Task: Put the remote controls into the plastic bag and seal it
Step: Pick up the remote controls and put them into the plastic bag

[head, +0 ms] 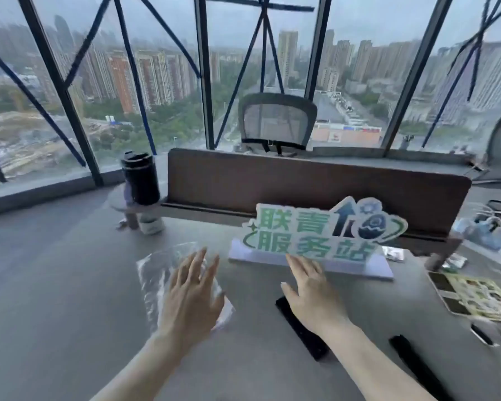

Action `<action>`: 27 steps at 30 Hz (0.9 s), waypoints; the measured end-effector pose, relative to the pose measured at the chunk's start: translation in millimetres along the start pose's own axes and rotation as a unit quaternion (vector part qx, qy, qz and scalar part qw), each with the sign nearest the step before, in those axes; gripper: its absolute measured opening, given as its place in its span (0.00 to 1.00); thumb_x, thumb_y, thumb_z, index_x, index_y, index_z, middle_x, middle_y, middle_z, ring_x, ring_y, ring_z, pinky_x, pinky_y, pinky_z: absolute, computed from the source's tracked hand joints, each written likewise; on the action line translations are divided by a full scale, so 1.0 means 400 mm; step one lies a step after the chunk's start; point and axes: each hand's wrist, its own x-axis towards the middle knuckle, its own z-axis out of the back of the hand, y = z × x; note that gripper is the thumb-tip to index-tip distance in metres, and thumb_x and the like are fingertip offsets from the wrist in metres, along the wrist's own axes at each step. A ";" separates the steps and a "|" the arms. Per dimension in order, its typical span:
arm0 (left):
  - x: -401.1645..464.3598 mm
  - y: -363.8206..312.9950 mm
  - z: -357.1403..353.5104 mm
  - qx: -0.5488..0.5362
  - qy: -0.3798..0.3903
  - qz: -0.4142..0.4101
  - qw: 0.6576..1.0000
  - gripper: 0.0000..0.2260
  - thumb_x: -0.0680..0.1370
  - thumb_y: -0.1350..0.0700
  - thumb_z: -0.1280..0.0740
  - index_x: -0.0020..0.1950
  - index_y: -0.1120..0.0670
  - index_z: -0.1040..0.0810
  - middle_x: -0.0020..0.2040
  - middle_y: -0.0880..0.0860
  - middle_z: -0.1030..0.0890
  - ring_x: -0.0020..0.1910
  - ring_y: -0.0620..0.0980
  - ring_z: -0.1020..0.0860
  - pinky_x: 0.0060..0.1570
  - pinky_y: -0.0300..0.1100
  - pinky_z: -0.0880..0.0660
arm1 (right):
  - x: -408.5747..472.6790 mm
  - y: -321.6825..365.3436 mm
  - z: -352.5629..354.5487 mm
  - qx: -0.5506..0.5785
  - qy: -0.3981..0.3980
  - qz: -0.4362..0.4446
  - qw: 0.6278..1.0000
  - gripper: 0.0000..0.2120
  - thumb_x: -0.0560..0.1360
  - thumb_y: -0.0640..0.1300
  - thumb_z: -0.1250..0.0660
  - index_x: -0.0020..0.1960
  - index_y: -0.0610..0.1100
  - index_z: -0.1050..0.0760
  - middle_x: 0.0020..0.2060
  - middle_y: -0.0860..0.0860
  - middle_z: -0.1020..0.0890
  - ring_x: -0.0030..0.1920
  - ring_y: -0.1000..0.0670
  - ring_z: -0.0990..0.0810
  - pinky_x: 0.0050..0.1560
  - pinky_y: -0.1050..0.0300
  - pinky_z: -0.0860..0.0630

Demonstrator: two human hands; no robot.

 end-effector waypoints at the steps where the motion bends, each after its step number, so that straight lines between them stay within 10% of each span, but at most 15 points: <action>1: -0.030 0.026 -0.031 0.006 0.031 0.011 0.999 0.30 0.70 0.42 0.41 0.71 0.49 0.36 0.75 0.54 0.35 0.72 0.57 0.36 0.69 0.55 0.38 | -0.016 -0.016 -0.040 -0.020 0.030 -0.031 0.999 0.30 0.82 0.55 0.44 0.80 0.47 0.45 0.79 0.50 0.40 0.78 0.45 0.43 0.75 0.48 0.40; 7: -0.173 0.134 -0.162 0.080 0.020 0.013 0.996 0.29 0.67 0.45 0.31 0.66 0.53 0.29 0.66 0.57 0.26 0.60 0.61 0.26 0.55 0.56 0.26 | -0.104 -0.094 -0.226 -0.130 0.018 -0.172 0.976 0.25 0.80 0.60 0.46 0.67 0.44 0.28 0.65 0.45 0.25 0.67 0.42 0.29 0.63 0.47 0.31; 12: -0.190 0.173 -0.164 0.105 0.002 0.026 0.994 0.03 0.72 0.56 0.33 0.41 0.53 0.20 0.43 0.53 0.20 0.43 0.59 0.22 0.32 0.48 0.26 | -0.165 -0.127 -0.268 -0.087 0.023 -0.214 0.973 0.21 0.74 0.61 0.36 0.57 0.44 0.27 0.54 0.46 0.19 0.53 0.42 0.21 0.51 0.50 0.27; 17: -0.220 0.157 -0.130 0.058 -0.006 0.022 0.998 0.09 0.75 0.56 0.37 0.35 0.55 0.25 0.34 0.54 0.24 0.30 0.61 0.22 0.26 0.43 0.32 | -0.237 -0.122 -0.235 0.019 0.057 -0.196 0.979 0.15 0.74 0.57 0.35 0.49 0.45 0.30 0.46 0.46 0.18 0.46 0.44 0.18 0.40 0.54 0.29; 22: -0.234 0.097 -0.086 -0.009 -0.041 -0.040 0.998 0.08 0.76 0.56 0.39 0.39 0.55 0.23 0.37 0.55 0.22 0.32 0.61 0.21 0.26 0.47 0.28 | -0.321 -0.047 -0.099 0.326 0.120 -0.108 0.931 0.10 0.76 0.48 0.32 0.46 0.41 0.26 0.28 0.48 0.23 0.20 0.52 0.36 0.23 0.62 0.41; 27: -0.253 0.025 -0.057 -0.045 -0.069 -0.040 0.996 0.09 0.76 0.56 0.40 0.40 0.55 0.21 0.38 0.54 0.22 0.35 0.59 0.21 0.29 0.47 0.27 | -0.318 0.087 -0.120 0.274 0.219 -0.091 0.932 0.09 0.74 0.51 0.30 0.43 0.46 0.24 0.23 0.51 0.27 0.20 0.53 0.37 0.24 0.62 0.45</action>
